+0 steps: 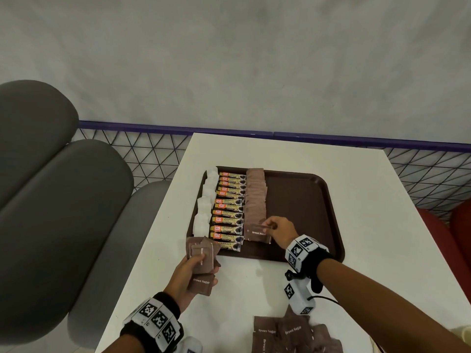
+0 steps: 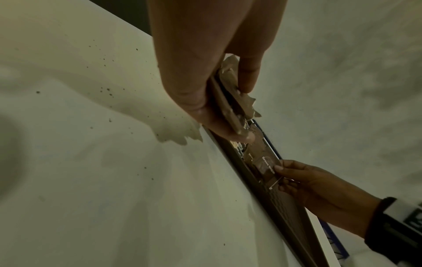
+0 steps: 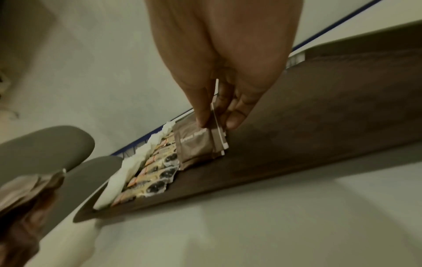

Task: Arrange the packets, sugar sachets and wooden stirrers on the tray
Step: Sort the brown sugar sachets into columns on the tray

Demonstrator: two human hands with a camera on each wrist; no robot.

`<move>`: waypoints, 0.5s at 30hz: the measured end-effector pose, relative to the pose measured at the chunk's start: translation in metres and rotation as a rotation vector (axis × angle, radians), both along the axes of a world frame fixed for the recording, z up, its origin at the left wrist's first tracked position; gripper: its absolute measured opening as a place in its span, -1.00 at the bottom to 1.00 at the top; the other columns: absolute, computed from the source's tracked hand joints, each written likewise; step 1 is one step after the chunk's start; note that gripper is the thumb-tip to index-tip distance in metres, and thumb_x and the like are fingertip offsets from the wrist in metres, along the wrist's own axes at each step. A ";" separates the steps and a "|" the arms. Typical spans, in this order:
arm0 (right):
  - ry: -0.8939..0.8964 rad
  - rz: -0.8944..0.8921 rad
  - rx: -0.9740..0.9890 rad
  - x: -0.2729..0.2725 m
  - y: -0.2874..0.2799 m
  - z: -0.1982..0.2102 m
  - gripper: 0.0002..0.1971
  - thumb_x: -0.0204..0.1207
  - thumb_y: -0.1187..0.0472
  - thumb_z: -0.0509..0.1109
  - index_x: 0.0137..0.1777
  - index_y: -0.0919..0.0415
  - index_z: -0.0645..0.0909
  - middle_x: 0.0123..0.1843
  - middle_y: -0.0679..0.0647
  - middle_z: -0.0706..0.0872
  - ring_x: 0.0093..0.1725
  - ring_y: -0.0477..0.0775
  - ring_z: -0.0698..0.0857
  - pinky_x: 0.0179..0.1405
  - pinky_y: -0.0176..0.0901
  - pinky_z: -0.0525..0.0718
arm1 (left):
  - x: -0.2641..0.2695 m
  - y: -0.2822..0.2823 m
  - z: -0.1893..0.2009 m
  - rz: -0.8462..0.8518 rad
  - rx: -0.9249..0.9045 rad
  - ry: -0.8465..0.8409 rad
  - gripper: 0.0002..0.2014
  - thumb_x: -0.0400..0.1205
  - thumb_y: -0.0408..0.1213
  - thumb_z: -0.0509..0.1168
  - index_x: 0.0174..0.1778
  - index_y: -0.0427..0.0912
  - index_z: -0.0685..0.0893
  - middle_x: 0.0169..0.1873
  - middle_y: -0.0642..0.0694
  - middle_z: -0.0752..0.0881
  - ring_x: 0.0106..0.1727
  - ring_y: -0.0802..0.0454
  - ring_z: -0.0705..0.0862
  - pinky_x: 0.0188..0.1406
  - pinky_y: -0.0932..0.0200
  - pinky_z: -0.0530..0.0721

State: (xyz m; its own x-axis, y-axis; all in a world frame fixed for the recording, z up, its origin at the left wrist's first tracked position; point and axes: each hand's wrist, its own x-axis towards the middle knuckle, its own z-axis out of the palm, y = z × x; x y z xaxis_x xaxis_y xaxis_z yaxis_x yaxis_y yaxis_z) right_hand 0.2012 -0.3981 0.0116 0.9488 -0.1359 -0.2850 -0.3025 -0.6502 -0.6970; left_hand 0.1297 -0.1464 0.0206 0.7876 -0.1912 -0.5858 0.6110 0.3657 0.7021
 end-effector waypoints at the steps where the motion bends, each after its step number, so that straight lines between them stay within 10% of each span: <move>1: 0.001 0.015 -0.017 0.000 0.003 -0.001 -0.88 0.48 0.35 0.40 -0.01 0.28 0.69 -0.18 0.06 0.61 -0.15 0.00 0.56 -0.27 -0.40 0.48 | 0.000 0.000 -0.001 -0.002 0.003 -0.003 -0.67 0.66 -0.32 0.18 0.34 -0.29 0.54 -0.10 -0.38 0.69 -0.17 -0.16 0.68 -0.39 0.05 0.70; 9: -0.010 -0.005 -0.127 0.007 0.018 -0.015 -0.89 0.47 0.39 0.37 -0.13 0.18 0.63 0.13 0.18 0.66 0.12 0.17 0.65 0.06 -0.22 0.53 | 0.001 0.003 0.001 -0.011 0.021 -0.035 -0.71 0.65 -0.37 0.21 0.29 -0.27 0.58 -0.15 -0.36 0.70 -0.25 -0.09 0.69 -0.41 0.06 0.71; 15: -0.107 -0.014 -0.157 0.003 0.019 -0.019 -0.79 0.45 0.46 0.31 -0.19 0.14 0.42 -0.03 0.09 0.50 0.10 0.21 0.59 0.03 -0.10 0.54 | -0.001 0.006 0.000 0.008 0.049 -0.041 -0.74 0.63 -0.39 0.25 0.25 -0.26 0.60 -0.14 -0.35 0.72 -0.23 -0.10 0.70 -0.40 0.05 0.72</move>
State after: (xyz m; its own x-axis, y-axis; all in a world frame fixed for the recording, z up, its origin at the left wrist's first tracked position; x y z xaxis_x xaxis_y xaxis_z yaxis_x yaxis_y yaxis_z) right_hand 0.2045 -0.3792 -0.0071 0.9703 -0.1840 -0.1568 -0.2417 -0.7500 -0.6157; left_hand 0.1287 -0.1399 0.0208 0.8126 -0.1563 -0.5614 0.5783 0.3353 0.7437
